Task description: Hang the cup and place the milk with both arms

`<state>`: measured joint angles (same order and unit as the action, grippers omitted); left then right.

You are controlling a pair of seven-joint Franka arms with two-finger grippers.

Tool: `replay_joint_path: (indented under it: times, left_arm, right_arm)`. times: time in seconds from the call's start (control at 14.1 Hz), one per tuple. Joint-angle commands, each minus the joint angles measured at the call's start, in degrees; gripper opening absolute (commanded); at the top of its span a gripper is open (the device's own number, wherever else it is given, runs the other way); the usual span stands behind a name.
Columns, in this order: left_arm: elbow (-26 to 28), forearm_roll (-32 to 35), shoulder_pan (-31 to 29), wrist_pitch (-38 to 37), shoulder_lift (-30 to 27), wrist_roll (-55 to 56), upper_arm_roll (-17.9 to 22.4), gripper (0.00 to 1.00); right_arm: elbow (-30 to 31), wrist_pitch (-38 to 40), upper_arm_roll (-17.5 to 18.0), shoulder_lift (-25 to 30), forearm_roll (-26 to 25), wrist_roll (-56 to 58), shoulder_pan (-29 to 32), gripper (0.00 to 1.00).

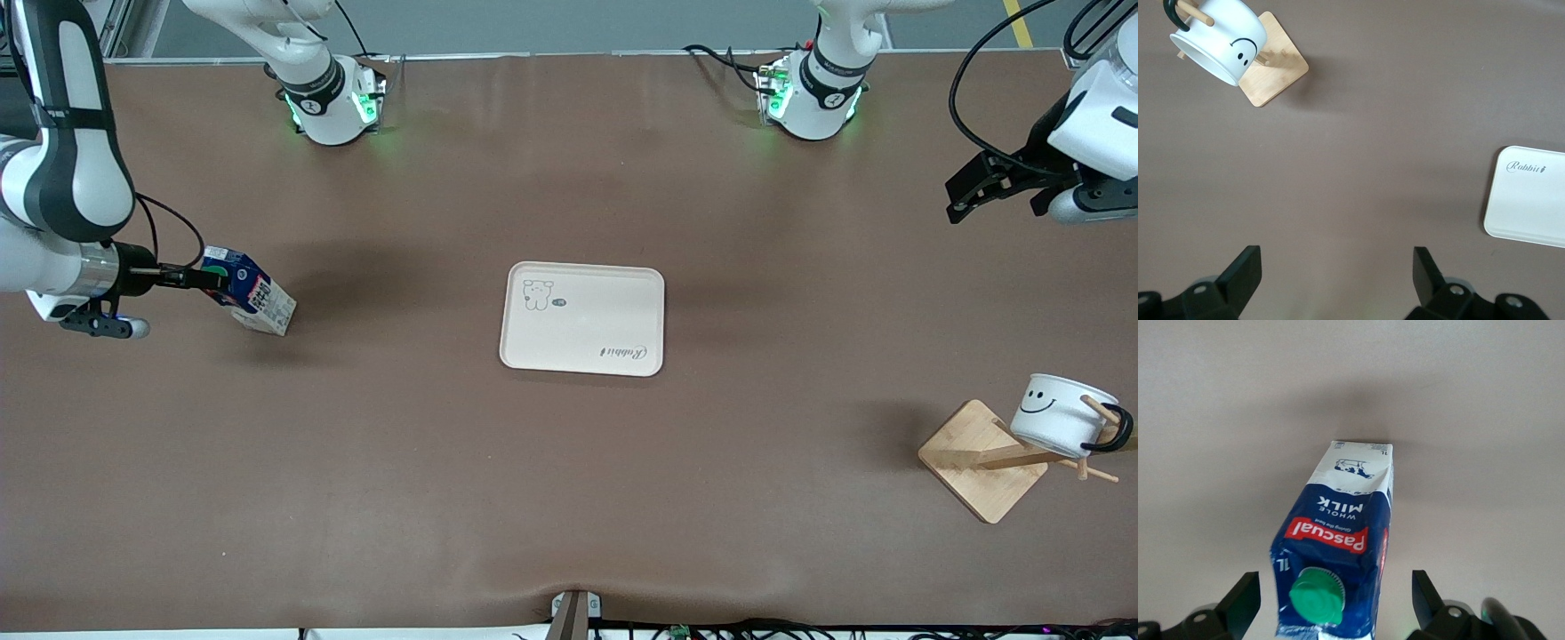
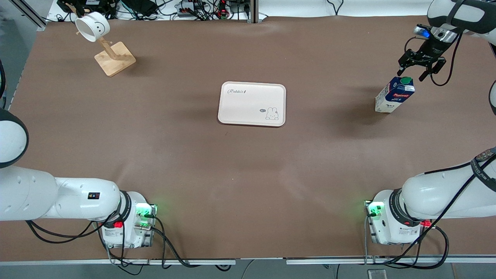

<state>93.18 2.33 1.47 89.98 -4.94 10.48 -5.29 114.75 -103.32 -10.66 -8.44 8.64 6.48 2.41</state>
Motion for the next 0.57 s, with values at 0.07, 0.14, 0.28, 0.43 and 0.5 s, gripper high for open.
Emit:
replay_joint_path:
  times: [0.07,0.14,0.28,0.43,0.5]
  left_arm:
    - [1.3,-1.0,0.1,0.9,-1.3,-0.8,0.4,1.00]
    - [1.3,-1.0,0.2,0.9,-1.2,-0.8,0.3,1.00]
    - [1.2,-2.1,0.2,0.9,-1.1,-0.8,0.2,1.00]
    - [1.0,-2.2,0.0,0.7,-1.1,-0.8,0.2,1.00]
    - [0.9,-2.2,0.0,0.7,-1.1,-0.8,0.3,1.00]
  right_arm:
    - [-12.8,13.1,1.2,-0.6,-0.5,0.4,0.8,1.00]
    - [-16.0,14.0,1.3,-0.9,-0.5,0.4,0.3,1.00]
    - [-19.4,12.9,1.3,-1.0,-0.2,-0.2,-0.7,1.00]
    - [-29.6,14.1,1.3,-4.1,-0.8,0.5,-0.7,1.00]
    - [-34.3,17.0,1.2,-5.3,-1.1,0.5,-0.6,1.00]
